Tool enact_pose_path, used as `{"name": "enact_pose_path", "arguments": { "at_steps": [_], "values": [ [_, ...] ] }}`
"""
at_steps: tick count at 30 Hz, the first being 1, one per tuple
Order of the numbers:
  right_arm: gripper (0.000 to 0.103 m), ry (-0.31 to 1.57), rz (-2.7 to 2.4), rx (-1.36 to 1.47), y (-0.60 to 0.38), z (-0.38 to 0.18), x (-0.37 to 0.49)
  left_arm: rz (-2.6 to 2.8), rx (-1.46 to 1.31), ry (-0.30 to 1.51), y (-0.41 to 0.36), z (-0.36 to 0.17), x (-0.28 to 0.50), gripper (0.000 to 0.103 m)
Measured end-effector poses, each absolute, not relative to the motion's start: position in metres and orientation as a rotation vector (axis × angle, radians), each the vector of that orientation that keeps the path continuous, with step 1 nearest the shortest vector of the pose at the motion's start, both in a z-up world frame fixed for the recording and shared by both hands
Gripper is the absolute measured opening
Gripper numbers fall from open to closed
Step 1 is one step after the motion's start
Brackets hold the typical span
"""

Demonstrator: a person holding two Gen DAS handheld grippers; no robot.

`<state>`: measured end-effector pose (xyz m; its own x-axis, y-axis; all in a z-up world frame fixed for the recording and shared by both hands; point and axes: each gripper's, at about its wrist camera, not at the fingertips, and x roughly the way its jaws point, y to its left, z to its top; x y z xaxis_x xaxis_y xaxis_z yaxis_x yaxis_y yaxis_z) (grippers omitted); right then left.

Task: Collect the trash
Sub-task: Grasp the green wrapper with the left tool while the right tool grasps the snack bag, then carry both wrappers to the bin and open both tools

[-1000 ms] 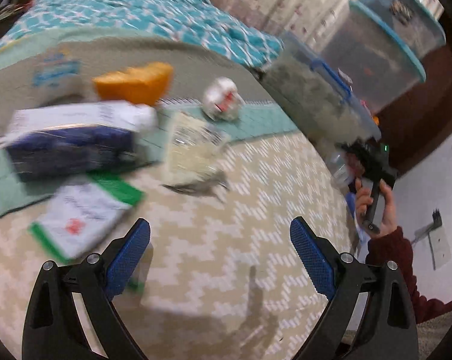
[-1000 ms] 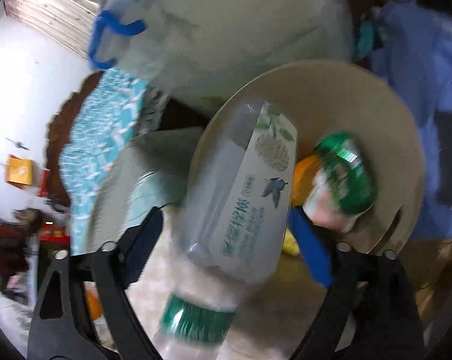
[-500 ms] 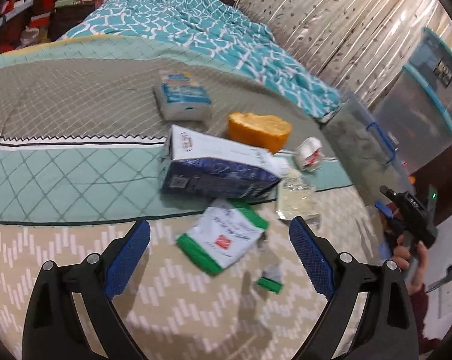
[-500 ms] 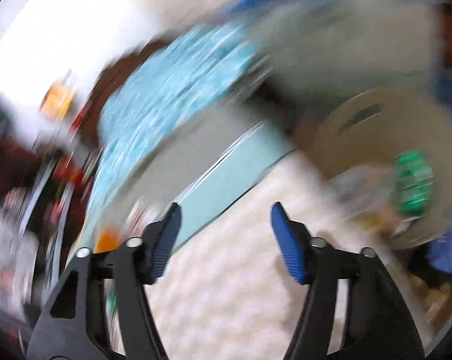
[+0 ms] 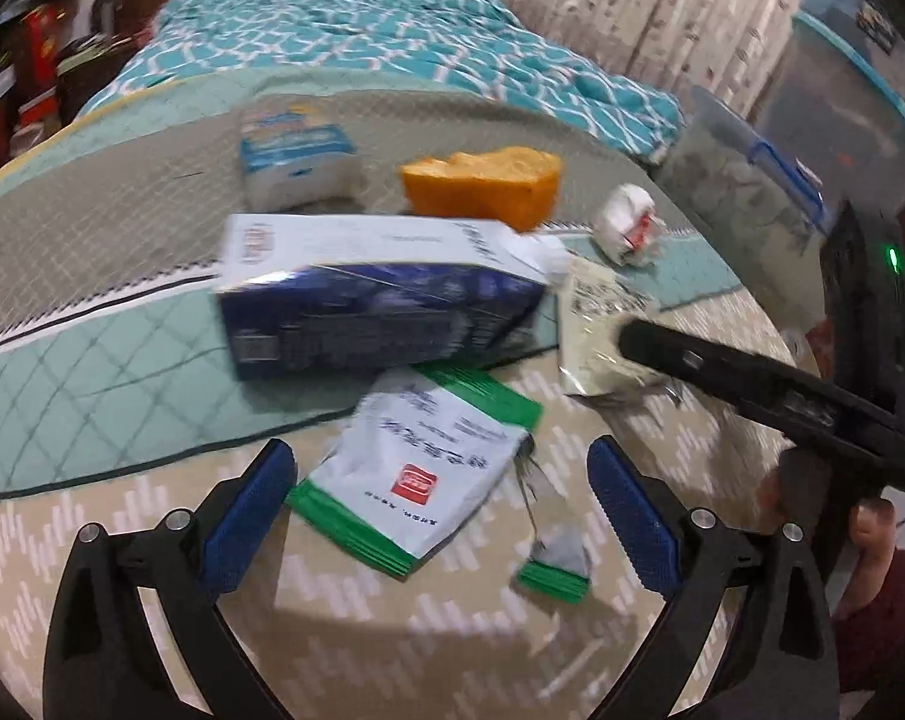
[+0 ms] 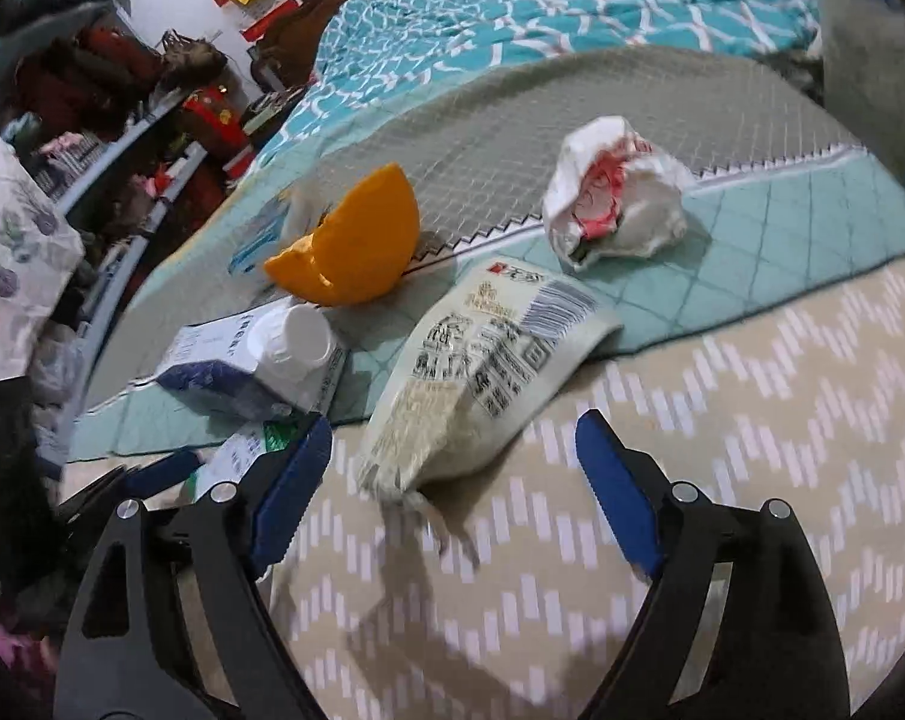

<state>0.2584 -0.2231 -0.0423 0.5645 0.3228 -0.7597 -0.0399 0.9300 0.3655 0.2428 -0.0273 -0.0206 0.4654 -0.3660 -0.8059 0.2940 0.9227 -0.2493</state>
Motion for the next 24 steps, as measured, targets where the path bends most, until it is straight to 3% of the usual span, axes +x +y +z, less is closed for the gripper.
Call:
{"name": "enact_pose_path", "arguments": {
  "at_steps": [1,2,3,4,5,6,8,13,24],
  "values": [
    [0.083,0.945,0.206,0.297,-0.22,-0.042,0.259,-0.398,-0.045,1.003,-0.033,-0.022,0.241,0.094],
    [0.075,0.942,0.194,0.267,-0.214,-0.041,0.258,-0.393,-0.012,0.998,-0.038,-0.022,0.239,0.094],
    [0.052,0.942,0.189,0.24,-0.21,-0.04,0.258,-0.386,0.012,0.993,-0.042,-0.023,0.237,0.094],
    [0.044,0.943,0.203,0.225,-0.208,-0.041,0.257,-0.378,0.033,0.985,-0.045,-0.025,0.235,0.094],
    [0.036,0.931,0.218,0.219,-0.209,-0.039,0.252,-0.371,0.043,0.978,-0.046,-0.024,0.233,0.089],
    [0.031,0.927,0.224,0.215,-0.21,-0.038,0.25,-0.359,0.062,0.963,-0.047,-0.023,0.231,0.068],
    [0.026,0.925,0.242,0.221,-0.216,-0.037,0.243,-0.346,0.105,0.952,-0.05,-0.022,0.228,0.045],
    [0.019,0.915,0.259,0.272,-0.232,-0.036,0.219,-0.414,0.007,0.992,-0.041,-0.015,0.227,0.011],
    [0.018,0.833,0.096,0.369,-0.318,-0.034,0.149,-0.65,-0.111,1.069,-0.09,-0.018,0.219,0.007]
  ]
}}
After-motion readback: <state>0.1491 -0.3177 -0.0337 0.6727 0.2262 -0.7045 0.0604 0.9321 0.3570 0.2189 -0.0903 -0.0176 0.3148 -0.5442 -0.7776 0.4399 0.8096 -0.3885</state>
